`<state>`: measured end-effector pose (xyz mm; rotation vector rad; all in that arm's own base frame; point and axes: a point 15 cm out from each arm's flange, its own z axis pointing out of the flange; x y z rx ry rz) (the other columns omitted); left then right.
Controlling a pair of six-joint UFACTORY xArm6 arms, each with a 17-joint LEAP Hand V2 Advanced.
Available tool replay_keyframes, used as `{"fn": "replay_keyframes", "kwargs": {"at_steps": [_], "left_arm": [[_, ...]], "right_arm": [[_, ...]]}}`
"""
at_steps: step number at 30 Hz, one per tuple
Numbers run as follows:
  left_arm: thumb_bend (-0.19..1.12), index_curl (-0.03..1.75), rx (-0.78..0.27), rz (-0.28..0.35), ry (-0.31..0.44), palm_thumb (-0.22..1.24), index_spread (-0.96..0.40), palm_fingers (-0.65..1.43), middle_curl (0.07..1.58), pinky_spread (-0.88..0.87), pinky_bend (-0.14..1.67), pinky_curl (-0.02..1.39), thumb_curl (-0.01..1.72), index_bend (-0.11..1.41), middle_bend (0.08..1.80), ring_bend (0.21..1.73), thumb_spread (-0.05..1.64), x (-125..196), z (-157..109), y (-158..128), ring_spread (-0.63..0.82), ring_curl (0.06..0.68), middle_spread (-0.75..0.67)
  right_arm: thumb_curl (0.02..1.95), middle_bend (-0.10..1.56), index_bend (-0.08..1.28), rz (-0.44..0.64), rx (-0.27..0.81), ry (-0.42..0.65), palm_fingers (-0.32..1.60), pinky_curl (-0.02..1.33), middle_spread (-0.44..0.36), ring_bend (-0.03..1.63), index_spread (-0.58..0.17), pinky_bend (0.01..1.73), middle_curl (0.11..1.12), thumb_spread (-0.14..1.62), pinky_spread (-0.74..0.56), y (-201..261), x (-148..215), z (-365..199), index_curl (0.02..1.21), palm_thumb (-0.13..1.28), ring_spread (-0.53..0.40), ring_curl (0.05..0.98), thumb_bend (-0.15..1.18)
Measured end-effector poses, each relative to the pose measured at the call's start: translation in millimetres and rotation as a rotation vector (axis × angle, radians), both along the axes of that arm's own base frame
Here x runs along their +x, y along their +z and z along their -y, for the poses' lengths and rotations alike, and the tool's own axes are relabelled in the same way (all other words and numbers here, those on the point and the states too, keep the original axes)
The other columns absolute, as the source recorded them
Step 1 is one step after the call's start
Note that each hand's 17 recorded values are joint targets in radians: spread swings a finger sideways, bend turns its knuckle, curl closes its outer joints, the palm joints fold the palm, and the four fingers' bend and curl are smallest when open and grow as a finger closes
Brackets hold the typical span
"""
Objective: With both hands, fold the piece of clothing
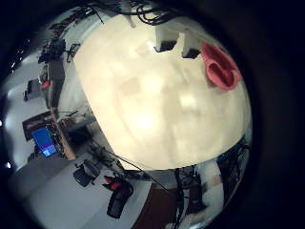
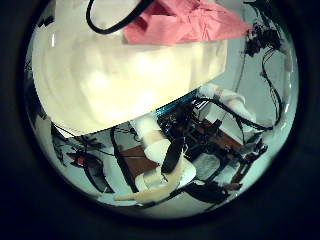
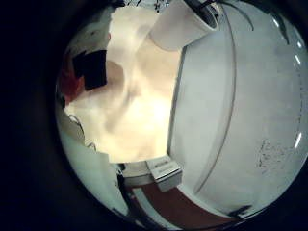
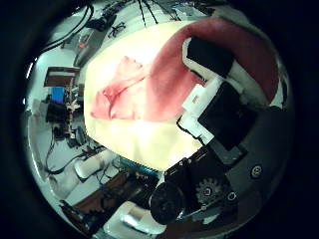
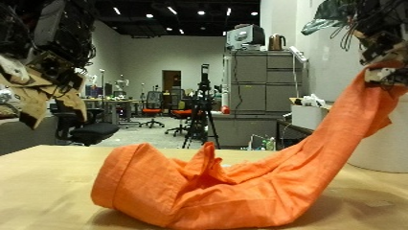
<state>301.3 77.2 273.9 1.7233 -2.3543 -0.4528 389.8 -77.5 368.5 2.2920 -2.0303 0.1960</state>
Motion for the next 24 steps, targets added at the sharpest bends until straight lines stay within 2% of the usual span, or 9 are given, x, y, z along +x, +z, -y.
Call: {"fn": "replay_keyframes", "kwargs": {"at_steps": [4, 13, 18, 24], "left_arm": [[-0.03, 0.3, -0.004, 0.004, 0.005, 0.13, -0.08, 0.04, 0.31, 0.36, 0.43, 0.31, 0.3, 0.16, 0.19, 0.59, 0.86, -4, 2, 2, 0.36, 0.224, 0.22], [-0.03, 0.3, -0.034, 0.016, 0.022, 0.14, -0.07, 0.05, 0.32, 0.35, 0.43, 0.31, 0.3, 0.16, 0.19, 0.59, 0.87, -16, 11, 5, 0.36, 0.221, 0.22], [-0.03, 0.29, -0.044, 0.024, 0.033, 0.14, -0.07, 0.05, 0.32, 0.35, 0.43, 0.31, 0.3, 0.15, 0.2, 0.59, 0.87, -20, 13, 6, 0.35, 0.221, 0.21], [-0.03, 0.29, -0.045, 0.025, 0.057, 0.14, -0.07, 0.05, 0.32, 0.34, 0.43, 0.31, 0.3, 0.16, 0.19, 0.58, 0.87, -20, 7, 5, 0.35, 0.221, 0.21]], "right_arm": [[0.41, 1.09, 0.83, 0.018, 0.04, 0.068, 1.06, 0.88, -0.258, 1.35, -0.423, 1.19, 0.98, 1.25, -0.28, 21, 9, -43, 1.07, 0.99, -0.245, 0.676, -0.01], [0.42, 1.08, 0.8, -0.016, 0.089, 0.269, 1.06, 0.89, -0.255, 1.35, -0.423, 1.18, 1.0, 1.25, -0.27, 22, 15, -186, 1.12, 1.0, -0.24, 0.66, -0.01], [0.42, 1.08, 0.79, -0.067, 0.115, 0.378, 1.06, 0.9, -0.254, 1.36, -0.425, 1.18, 1.01, 1.26, -0.27, 1, 5, -261, 1.14, 0.98, -0.239, 0.654, -0.01], [0.41, 1.07, 0.76, -0.144, 0.203, 0.443, 1.04, 0.92, -0.257, 1.36, -0.431, 1.17, 1.02, 1.27, -0.27, -32, 3, -326, 1.16, 0.97, -0.241, 0.652, -0.01]]}}
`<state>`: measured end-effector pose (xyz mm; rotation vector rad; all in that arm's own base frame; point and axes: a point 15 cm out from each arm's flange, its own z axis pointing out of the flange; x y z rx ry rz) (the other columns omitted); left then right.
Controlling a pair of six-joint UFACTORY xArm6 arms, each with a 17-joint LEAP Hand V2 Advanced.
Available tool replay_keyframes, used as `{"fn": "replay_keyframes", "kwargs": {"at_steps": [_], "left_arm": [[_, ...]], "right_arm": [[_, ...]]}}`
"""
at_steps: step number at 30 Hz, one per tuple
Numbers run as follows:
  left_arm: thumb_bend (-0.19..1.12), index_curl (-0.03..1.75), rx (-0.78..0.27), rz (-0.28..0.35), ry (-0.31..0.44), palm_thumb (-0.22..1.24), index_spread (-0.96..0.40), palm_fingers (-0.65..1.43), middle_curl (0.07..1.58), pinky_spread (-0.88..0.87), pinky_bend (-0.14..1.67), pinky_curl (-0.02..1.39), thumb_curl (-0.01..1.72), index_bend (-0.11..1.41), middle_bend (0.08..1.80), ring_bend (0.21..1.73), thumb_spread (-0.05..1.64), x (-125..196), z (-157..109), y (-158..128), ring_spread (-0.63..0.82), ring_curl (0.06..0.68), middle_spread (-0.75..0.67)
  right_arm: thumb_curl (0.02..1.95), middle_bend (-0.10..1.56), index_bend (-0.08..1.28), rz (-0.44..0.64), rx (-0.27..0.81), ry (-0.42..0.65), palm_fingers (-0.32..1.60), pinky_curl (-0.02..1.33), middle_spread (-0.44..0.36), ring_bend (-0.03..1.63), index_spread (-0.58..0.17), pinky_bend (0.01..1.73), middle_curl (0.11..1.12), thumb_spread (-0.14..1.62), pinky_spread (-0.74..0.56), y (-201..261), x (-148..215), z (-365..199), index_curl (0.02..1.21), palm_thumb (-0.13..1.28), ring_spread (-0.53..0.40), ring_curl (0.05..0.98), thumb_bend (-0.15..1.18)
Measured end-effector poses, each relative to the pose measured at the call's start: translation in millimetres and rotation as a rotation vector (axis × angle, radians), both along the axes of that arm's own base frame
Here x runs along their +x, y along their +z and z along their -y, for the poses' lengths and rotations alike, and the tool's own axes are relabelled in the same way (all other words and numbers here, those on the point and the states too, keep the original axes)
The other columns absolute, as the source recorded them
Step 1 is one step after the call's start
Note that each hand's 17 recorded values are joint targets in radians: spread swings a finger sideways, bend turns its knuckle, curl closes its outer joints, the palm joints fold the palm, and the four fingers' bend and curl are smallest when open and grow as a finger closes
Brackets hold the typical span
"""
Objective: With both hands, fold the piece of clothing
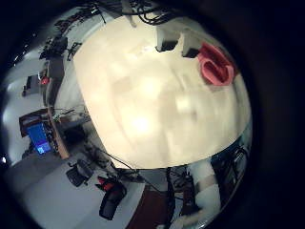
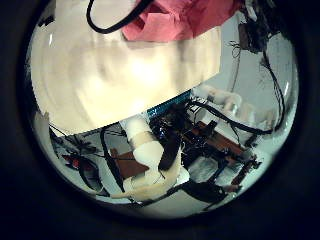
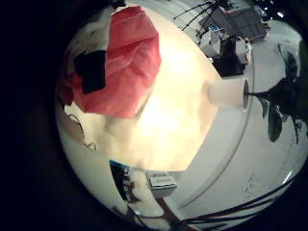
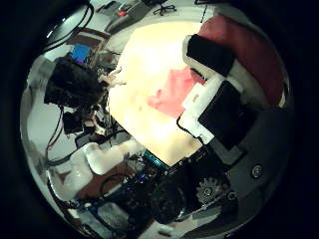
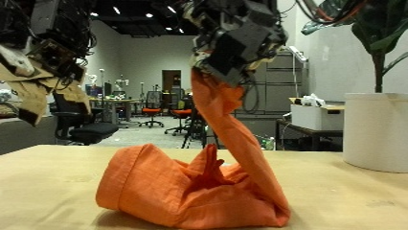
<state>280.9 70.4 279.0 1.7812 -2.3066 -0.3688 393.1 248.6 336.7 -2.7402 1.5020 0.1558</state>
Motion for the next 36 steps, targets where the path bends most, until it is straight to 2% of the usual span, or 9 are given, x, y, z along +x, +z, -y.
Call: {"fn": "replay_keyframes", "kwargs": {"at_steps": [11, 15, 16, 18, 19, 20, 23, 29, 36], "left_arm": [[-0.03, 0.29, -0.008, -0.003, 0.031, 0.13, -0.06, 0.04, 0.33, 0.33, 0.45, 0.31, 0.29, 0.15, 0.19, 0.59, 0.87, -4, -12, -2, 0.35, 0.224, 0.22], [-0.03, 0.28, -0.012, 0.003, 0.048, 0.13, -0.06, 0.05, 0.33, 0.33, 0.45, 0.31, 0.29, 0.15, 0.2, 0.59, 0.87, -9, -18, 0, 0.35, 0.224, 0.21], [-0.03, 0.29, -0.012, 0.006, 0.047, 0.13, -0.06, 0.05, 0.33, 0.33, 0.45, 0.31, 0.29, 0.15, 0.2, 0.59, 0.87, -8, -17, 1, 0.35, 0.223, 0.2], [-0.03, 0.29, -0.013, 0.009, 0.046, 0.13, -0.06, 0.05, 0.33, 0.33, 0.45, 0.31, 0.29, 0.15, 0.2, 0.59, 0.87, -7, -18, 3, 0.35, 0.223, 0.2], [-0.03, 0.29, -0.012, 0.011, 0.046, 0.13, -0.06, 0.05, 0.33, 0.33, 0.45, 0.31, 0.29, 0.15, 0.2, 0.59, 0.87, -7, -18, 4, 0.35, 0.223, 0.2], [-0.03, 0.29, -0.011, 0.013, 0.046, 0.13, -0.06, 0.05, 0.33, 0.33, 0.44, 0.31, 0.29, 0.15, 0.2, 0.59, 0.87, -6, -17, 4, 0.35, 0.223, 0.21], [-0.03, 0.29, -0.009, 0.017, 0.041, 0.13, -0.06, 0.05, 0.34, 0.33, 0.44, 0.31, 0.29, 0.15, 0.2, 0.59, 0.86, -4, -16, 6, 0.35, 0.221, 0.2], [-0.03, 0.29, -0.008, 0.018, 0.036, 0.13, -0.06, 0.05, 0.34, 0.33, 0.44, 0.31, 0.29, 0.15, 0.19, 0.59, 0.86, -2, -13, 7, 0.35, 0.22, 0.2], [-0.03, 0.29, -0.006, 0.03, 0.018, 0.13, -0.06, 0.06, 0.34, 0.33, 0.43, 0.31, 0.29, 0.15, 0.2, 0.58, 0.86, 2, -5, 11, 0.35, 0.218, 0.2]], "right_arm": [[0.39, 1.06, 0.73, -0.116, 0.029, 0.069, 1.02, 0.96, -0.265, 1.38, -0.448, 1.15, 1.05, 1.29, -0.27, -59, 3, -67, 1.21, 0.94, -0.241, 0.652, -0.01], [0.36, 1.02, 0.67, -0.126, 0.024, 0.1, 1.01, 0.92, -0.254, 1.3, -0.45, 1.08, 1.01, 1.29, -0.31, -70, 6, -80, 1.18, 0.88, -0.245, 0.62, -0.02], [0.35, 0.98, 0.63, -0.136, 0.019, 0.104, 0.94, 0.89, -0.251, 1.26, -0.451, 1.05, 0.98, 1.28, -0.34, -75, 6, -81, 1.15, 0.85, -0.253, 0.605, -0.03], [0.32, 0.86, 0.51, -0.151, 0.013, 0.123, 0.52, 0.88, -0.234, 1.17, -0.434, 0.99, 0.93, 1.25, -0.37, -80, 4, -79, 1.11, 0.76, -0.261, 0.597, -0.05], [0.31, 0.8, 0.47, -0.151, 0.014, 0.13, 0.25, 0.88, -0.217, 1.1, -0.434, 0.9, 0.9, 1.23, -0.32, -80, 5, -79, 1.07, 0.71, -0.247, 0.582, -0.06], [0.31, 0.76, 0.46, -0.151, 0.016, 0.141, 0.16, 0.87, -0.199, 1.05, -0.433, 0.86, 0.88, 1.21, -0.27, -80, 6, -77, 1.04, 0.69, -0.229, 0.575, -0.05], [0.3, 0.55, 0.33, -0.138, 0.032, 0.153, -0.07, 0.76, -0.126, 0.87, -0.445, 0.75, 0.74, 1.14, -0.05, -73, 14, -67, 0.88, 0.65, -0.14, 0.452, -0.04], [0.32, 0.27, 0.14, -0.079, 0.08, 0.153, -0.12, 0.61, 0.003, 0.61, -0.454, 0.64, 0.55, 1.05, 0.28, -31, 21, -44, 0.62, 0.69, 0.085, 0.319, -0.02], [0.39, 0.16, 0.12, 0.018, 0.127, 0.096, -0.1, 0.51, 0.061, 0.5, -0.467, 0.58, 0.43, 1.0, 0.42, 39, 28, 12, 0.44, 0.8, 0.188, 0.27, -0.01]]}}
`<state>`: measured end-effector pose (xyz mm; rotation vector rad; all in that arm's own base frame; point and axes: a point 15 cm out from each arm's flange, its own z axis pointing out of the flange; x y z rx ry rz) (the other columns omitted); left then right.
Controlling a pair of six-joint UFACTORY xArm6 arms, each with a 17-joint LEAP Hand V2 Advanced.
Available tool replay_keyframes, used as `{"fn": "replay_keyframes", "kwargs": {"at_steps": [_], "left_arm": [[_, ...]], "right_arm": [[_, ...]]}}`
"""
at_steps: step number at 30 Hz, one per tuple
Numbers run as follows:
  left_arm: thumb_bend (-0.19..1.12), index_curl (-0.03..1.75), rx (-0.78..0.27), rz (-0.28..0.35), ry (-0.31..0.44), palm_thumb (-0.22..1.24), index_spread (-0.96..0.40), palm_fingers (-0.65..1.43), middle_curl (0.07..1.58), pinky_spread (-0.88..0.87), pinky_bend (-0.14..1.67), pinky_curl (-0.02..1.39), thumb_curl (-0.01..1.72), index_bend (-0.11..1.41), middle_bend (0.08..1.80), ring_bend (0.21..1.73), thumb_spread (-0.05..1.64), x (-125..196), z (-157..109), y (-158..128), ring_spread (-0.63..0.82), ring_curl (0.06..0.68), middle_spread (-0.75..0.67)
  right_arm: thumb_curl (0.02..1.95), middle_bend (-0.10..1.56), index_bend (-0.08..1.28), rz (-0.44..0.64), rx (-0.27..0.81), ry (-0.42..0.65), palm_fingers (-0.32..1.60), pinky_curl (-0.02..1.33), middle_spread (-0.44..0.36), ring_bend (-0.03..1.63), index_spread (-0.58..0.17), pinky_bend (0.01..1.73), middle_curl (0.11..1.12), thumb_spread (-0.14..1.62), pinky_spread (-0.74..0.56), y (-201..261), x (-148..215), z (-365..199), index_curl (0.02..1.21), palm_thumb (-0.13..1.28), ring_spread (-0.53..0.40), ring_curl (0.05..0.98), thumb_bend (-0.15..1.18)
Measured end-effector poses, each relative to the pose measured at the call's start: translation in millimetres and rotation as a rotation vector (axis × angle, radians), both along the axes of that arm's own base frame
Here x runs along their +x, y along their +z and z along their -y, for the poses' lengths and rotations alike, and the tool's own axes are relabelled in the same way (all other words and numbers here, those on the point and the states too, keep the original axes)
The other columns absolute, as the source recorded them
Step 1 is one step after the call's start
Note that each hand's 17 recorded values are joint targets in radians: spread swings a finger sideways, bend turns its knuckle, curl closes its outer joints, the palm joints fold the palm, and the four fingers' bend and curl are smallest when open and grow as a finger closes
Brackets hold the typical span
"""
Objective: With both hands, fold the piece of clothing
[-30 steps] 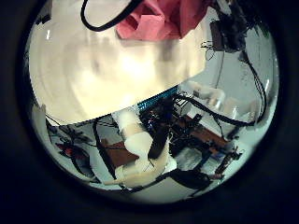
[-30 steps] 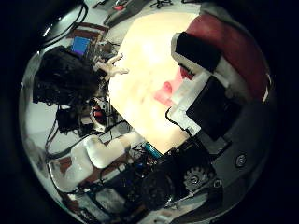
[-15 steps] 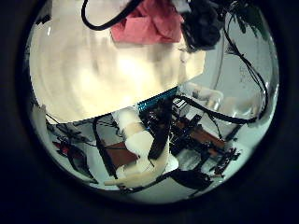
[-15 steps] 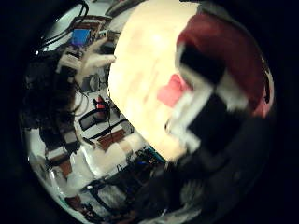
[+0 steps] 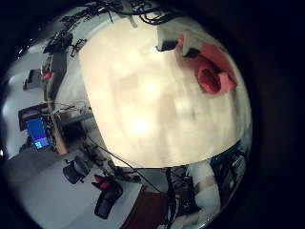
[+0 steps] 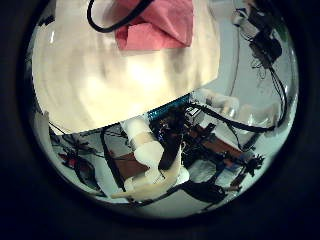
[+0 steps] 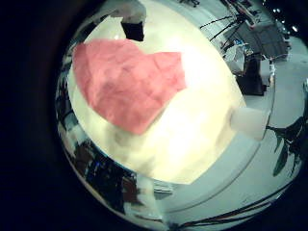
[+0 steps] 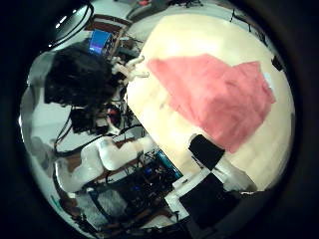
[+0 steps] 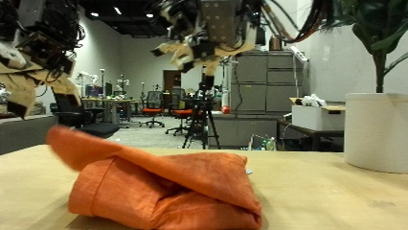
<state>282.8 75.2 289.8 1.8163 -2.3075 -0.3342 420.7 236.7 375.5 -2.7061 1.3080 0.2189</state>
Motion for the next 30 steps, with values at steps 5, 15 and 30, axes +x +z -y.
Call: {"fn": "replay_keyframes", "kwargs": {"at_steps": [5, 15, 30], "left_arm": [[-0.03, 0.29, -0.006, 0.02, -0.027, 0.13, -0.06, 0.06, 0.34, 0.33, 0.44, 0.31, 0.29, 0.15, 0.19, 0.59, 0.86, 8, 18, 7, 0.36, 0.219, 0.22], [-0.04, 0.31, -0.046, 0.082, -0.131, 0.12, -0.06, -0.04, 0.32, 0.43, 0.39, 0.29, 0.29, 0.18, 0.18, 0.51, 0.87, 47, 119, 6, 0.44, 0.196, 0.27], [-0.05, 0.26, -0.079, 0.12, -0.171, -0.03, 0.0, -0.14, 0.25, 0.58, 0.24, 0.27, 0.27, 0.12, 0.16, 0.39, 0.87, 93, 172, -124, 0.61, 0.171, 0.48]], "right_arm": [[0.42, 0.17, 0.14, 0.018, 0.007, -0.067, -0.06, 0.47, 0.063, 0.46, -0.458, 0.55, 0.38, 0.98, 0.44, 36, -7, 45, 0.37, 0.84, 0.202, 0.257, -0.02], [0.45, 0.18, 0.16, -0.079, -0.028, -0.197, -0.06, 0.38, 0.062, 0.35, -0.443, 0.42, 0.33, 0.99, 0.4, 36, -25, 124, 0.31, 0.84, 0.202, 0.23, -0.02], [0.46, 0.17, 0.15, -0.17, -0.041, -0.269, -0.05, 0.34, 0.079, 0.27, -0.425, 0.36, 0.29, 1.03, 0.37, -7, -53, 191, 0.27, 0.83, 0.207, 0.226, -0.02]]}}
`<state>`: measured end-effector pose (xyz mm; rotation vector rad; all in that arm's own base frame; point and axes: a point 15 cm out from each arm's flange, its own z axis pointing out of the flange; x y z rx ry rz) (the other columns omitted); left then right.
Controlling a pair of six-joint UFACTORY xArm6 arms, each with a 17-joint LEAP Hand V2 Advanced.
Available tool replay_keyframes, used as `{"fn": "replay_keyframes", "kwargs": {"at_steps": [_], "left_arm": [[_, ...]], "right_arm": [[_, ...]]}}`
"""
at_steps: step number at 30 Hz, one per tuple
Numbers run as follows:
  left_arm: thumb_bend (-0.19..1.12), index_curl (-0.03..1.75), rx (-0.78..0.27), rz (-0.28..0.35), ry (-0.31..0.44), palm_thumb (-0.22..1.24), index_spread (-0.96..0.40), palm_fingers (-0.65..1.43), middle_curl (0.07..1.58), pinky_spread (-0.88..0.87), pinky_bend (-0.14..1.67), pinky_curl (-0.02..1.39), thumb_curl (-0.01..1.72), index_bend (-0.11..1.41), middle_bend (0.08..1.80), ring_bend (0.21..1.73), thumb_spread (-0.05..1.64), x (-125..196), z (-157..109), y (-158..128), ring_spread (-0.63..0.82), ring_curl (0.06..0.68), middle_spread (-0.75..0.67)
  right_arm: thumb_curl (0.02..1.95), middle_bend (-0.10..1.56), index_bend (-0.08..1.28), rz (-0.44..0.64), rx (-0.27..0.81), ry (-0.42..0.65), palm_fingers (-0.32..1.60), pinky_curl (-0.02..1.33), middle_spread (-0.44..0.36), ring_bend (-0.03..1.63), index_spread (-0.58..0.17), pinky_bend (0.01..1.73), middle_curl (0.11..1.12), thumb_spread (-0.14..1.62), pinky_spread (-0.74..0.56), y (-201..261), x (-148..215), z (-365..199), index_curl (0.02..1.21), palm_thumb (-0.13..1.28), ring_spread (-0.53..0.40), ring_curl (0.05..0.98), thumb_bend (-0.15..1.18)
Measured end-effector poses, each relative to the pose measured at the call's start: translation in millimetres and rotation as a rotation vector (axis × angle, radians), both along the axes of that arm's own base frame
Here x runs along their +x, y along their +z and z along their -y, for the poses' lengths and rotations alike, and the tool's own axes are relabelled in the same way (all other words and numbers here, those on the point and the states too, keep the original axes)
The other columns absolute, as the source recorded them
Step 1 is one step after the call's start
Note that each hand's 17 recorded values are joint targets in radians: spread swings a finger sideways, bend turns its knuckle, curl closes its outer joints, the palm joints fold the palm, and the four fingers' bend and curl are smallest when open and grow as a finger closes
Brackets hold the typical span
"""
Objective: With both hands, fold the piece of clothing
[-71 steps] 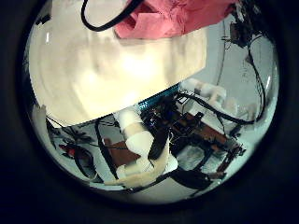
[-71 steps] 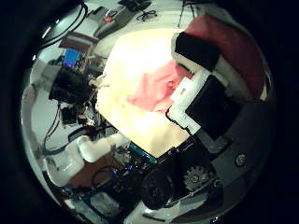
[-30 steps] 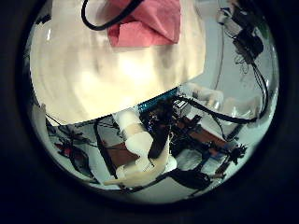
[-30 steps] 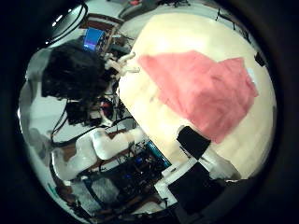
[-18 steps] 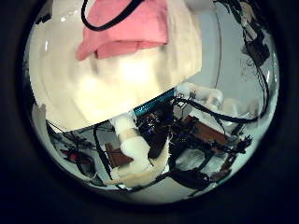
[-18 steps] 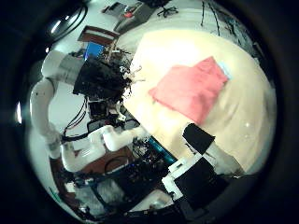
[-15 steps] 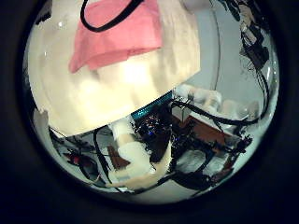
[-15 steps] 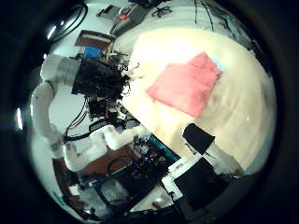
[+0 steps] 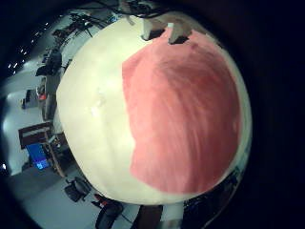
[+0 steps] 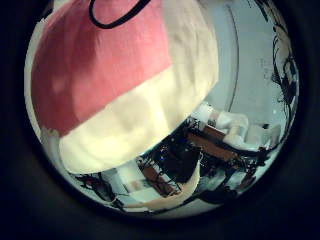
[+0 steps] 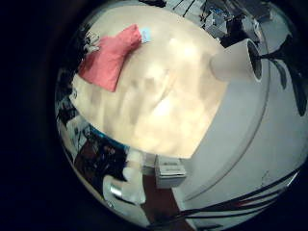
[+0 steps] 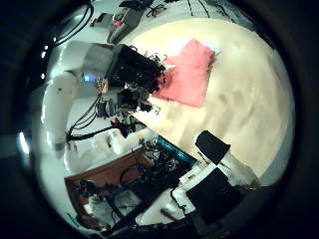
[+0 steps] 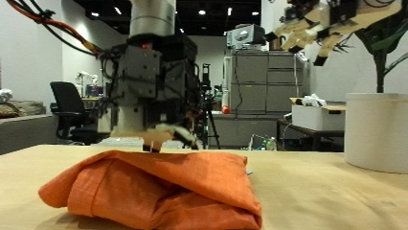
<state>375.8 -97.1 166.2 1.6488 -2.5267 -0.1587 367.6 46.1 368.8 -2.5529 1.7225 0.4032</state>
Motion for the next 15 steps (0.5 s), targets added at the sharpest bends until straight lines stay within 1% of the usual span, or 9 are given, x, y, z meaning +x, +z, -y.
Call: {"fn": "replay_keyframes", "kwargs": {"at_steps": [1, 2, 5, 7, 9, 11, 15], "left_arm": [[-0.05, 0.25, 0.001, 0.018, 0.0, -0.03, 0.01, -0.14, 0.24, 0.58, 0.24, 0.27, 0.27, 0.12, 0.16, 0.39, 0.87, 1, -7, -16, 0.61, 0.171, 0.49], [-0.05, 0.25, 0.003, 0.023, -0.003, -0.03, 0.01, -0.14, 0.24, 0.58, 0.24, 0.27, 0.26, 0.12, 0.16, 0.39, 0.87, 0, -9, -22, 0.61, 0.171, 0.49], [-0.04, 0.23, 0.015, 0.008, 0.0, -0.03, 0.02, -0.14, 0.23, 0.58, 0.23, 0.28, 0.26, 0.12, 0.16, 0.38, 0.87, -5, -8, -40, 0.62, 0.172, 0.5], [-0.04, 0.23, 0.009, 0.016, 0.004, -0.03, 0.02, -0.14, 0.23, 0.58, 0.23, 0.28, 0.26, 0.12, 0.16, 0.38, 0.87, -2, -11, -43, 0.62, 0.174, 0.5], [-0.05, 0.22, 0.001, 0.029, 0.009, -0.03, 0.03, -0.13, 0.22, 0.58, 0.22, 0.28, 0.25, 0.12, 0.16, 0.37, 0.87, 3, -12, -45, 0.62, 0.176, 0.5], [-0.05, 0.21, -0.001, 0.028, 0.005, -0.03, 0.03, -0.13, 0.22, 0.58, 0.22, 0.28, 0.25, 0.12, 0.16, 0.37, 0.87, 2, -6, -47, 0.63, 0.177, 0.5], [-0.05, 0.2, -0.003, 0.028, 0.018, -0.03, 0.03, -0.13, 0.21, 0.58, 0.21, 0.29, 0.25, 0.12, 0.16, 0.36, 0.87, 4, -12, -47, 0.63, 0.181, 0.5]], "right_arm": [[0.46, 0.17, 0.15, -0.004, 0.002, 0.005, -0.04, 0.34, 0.08, 0.27, -0.424, 0.36, 0.29, 1.03, 0.37, -3, -1, 1, 0.27, 0.83, 0.207, 0.227, -0.02], [0.46, 0.17, 0.15, -0.004, 0.003, 0.012, -0.04, 0.34, 0.081, 0.26, -0.423, 0.36, 0.29, 1.03, 0.37, -4, -2, 2, 0.27, 0.83, 0.207, 0.228, -0.02], [0.46, 0.18, 0.15, -0.002, 0.006, 0.012, -0.04, 0.34, 0.086, 0.26, -0.421, 0.36, 0.28, 1.03, 0.37, -5, -1, 10, 0.26, 0.82, 0.207, 0.23, -0.02], [0.46, 0.18, 0.15, -0.006, 0.006, -0.006, -0.04, 0.33, 0.087, 0.25, -0.42, 0.35, 0.28, 1.03, 0.37, -6, 0, 12, 0.26, 0.82, 0.208, 0.231, -0.02], [0.46, 0.18, 0.15, -0.005, 0.007, 0.0, -0.04, 0.33, 0.088, 0.25, -0.419, 0.35, 0.28, 1.03, 0.37, -6, 0, 12, 0.26, 0.83, 0.208, 0.233, -0.02], [0.46, 0.18, 0.15, -0.005, 0.008, 0.008, -0.04, 0.33, 0.093, 0.24, -0.419, 0.35, 0.28, 1.04, 0.37, -7, 1, 14, 0.26, 0.83, 0.213, 0.235, -0.02], [0.46, 0.18, 0.15, -0.01, 0.007, -0.003, -0.04, 0.33, 0.096, 0.24, -0.414, 0.35, 0.28, 1.04, 0.37, -8, 1, 15, 0.25, 0.83, 0.216, 0.239, -0.02]]}}
